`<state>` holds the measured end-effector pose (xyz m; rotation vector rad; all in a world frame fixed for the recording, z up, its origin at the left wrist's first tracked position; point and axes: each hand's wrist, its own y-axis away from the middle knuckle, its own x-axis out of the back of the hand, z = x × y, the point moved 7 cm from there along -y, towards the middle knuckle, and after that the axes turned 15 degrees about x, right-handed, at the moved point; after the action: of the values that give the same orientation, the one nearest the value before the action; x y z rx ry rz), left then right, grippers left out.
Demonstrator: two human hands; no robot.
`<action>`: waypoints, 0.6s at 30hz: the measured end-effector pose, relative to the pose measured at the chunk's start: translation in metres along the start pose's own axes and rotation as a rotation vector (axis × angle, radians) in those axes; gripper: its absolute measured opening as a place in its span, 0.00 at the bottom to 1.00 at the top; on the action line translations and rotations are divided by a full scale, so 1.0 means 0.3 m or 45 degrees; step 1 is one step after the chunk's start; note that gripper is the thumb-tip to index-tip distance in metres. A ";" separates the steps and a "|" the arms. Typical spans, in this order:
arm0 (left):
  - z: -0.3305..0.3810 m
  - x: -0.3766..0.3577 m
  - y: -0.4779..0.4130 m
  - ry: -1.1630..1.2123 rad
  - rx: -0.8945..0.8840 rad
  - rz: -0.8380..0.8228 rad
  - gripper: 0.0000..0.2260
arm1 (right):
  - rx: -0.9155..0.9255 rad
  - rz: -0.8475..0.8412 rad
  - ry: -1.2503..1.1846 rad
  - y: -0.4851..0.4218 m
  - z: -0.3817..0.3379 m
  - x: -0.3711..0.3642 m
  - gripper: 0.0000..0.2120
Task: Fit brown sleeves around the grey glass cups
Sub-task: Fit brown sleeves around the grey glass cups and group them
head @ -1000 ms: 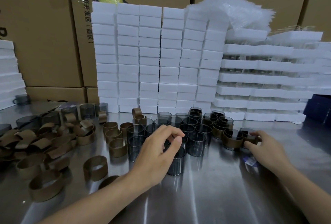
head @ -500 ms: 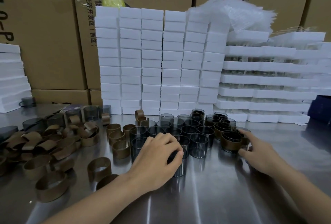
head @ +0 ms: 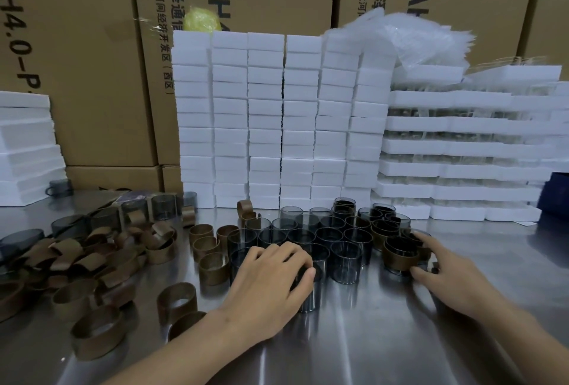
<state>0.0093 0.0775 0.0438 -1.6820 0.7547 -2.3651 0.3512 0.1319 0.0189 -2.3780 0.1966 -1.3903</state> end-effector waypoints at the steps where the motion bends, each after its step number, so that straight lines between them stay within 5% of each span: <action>1: -0.004 0.000 -0.001 0.016 0.010 -0.002 0.17 | -0.009 0.001 0.014 0.001 -0.004 0.002 0.36; 8: -0.028 0.000 -0.006 0.033 0.038 -0.036 0.25 | 0.191 0.318 0.118 -0.001 -0.135 0.068 0.22; 13: -0.021 0.005 -0.002 -0.005 -0.006 0.012 0.22 | 0.576 0.109 0.121 0.022 -0.346 -0.042 0.24; 18: -0.023 0.003 0.002 0.012 -0.015 0.019 0.23 | 0.593 0.041 0.241 0.038 -0.399 -0.132 0.17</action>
<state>0.0026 0.0787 0.0426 -1.6649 0.7819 -2.3649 0.2290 0.1037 0.0351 -1.8601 -0.0387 -1.4590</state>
